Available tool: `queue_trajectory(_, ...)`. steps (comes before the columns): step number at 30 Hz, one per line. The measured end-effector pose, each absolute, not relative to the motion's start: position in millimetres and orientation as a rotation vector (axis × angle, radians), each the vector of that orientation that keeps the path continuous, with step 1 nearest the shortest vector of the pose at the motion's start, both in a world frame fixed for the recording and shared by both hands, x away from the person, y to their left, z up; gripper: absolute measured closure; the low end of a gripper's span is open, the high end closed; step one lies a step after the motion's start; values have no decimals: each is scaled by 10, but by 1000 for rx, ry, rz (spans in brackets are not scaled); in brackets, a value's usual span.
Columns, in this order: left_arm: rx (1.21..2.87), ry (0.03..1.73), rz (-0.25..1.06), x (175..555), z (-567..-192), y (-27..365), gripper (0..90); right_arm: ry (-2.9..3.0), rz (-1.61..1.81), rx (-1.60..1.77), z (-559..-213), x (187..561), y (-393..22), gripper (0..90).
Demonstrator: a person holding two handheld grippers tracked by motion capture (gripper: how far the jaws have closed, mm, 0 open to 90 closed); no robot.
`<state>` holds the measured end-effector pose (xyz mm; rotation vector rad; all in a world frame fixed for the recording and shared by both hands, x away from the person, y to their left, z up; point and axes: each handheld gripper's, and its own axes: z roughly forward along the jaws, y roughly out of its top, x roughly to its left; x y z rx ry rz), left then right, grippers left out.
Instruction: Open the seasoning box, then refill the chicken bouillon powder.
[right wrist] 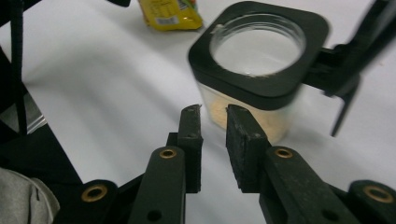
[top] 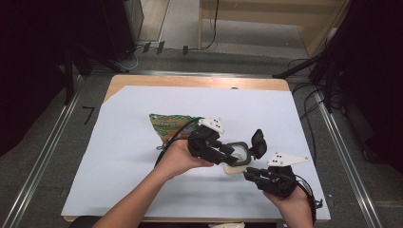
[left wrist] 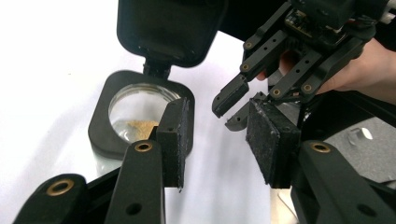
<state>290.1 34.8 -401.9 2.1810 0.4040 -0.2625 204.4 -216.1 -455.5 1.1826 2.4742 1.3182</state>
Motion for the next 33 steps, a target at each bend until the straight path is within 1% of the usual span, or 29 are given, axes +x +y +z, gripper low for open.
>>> queue_trajectory(2,2173,395,-244,2885,-4007,431,598,2492,1325,1157,-4551,2036,-2116,744)
queue_trajectory(4,2180,422,-245,2883,-3993,503,563,2509,1334,1139,-4546,2040,-2068,729)
queue_trajectory(8,2195,445,-238,2889,-3970,639,541,2533,1356,1087,-4549,2057,-1955,675)
queue_trajectory(11,2189,482,-243,2873,-3970,749,539,2553,1341,1063,-4563,2064,-1851,650)
queue_trajectory(14,2208,500,-220,2860,-3974,853,528,2570,1328,1042,-4560,2106,-1750,622)
queue_trajectory(17,2206,515,-199,2859,-3962,956,490,2575,1326,1009,-4528,2176,-1654,604)
queue_trajectory(19,2195,532,-195,2858,-3947,1017,469,2579,1328,1001,-4505,2233,-1599,599)
queue_trajectory(24,2178,550,-185,2882,-3909,1175,462,2598,1332,976,-4477,2368,-1479,593)
queue_trajectory(33,2172,603,-169,2923,-3871,1449,464,2587,1378,969,-4490,2375,-1419,584)
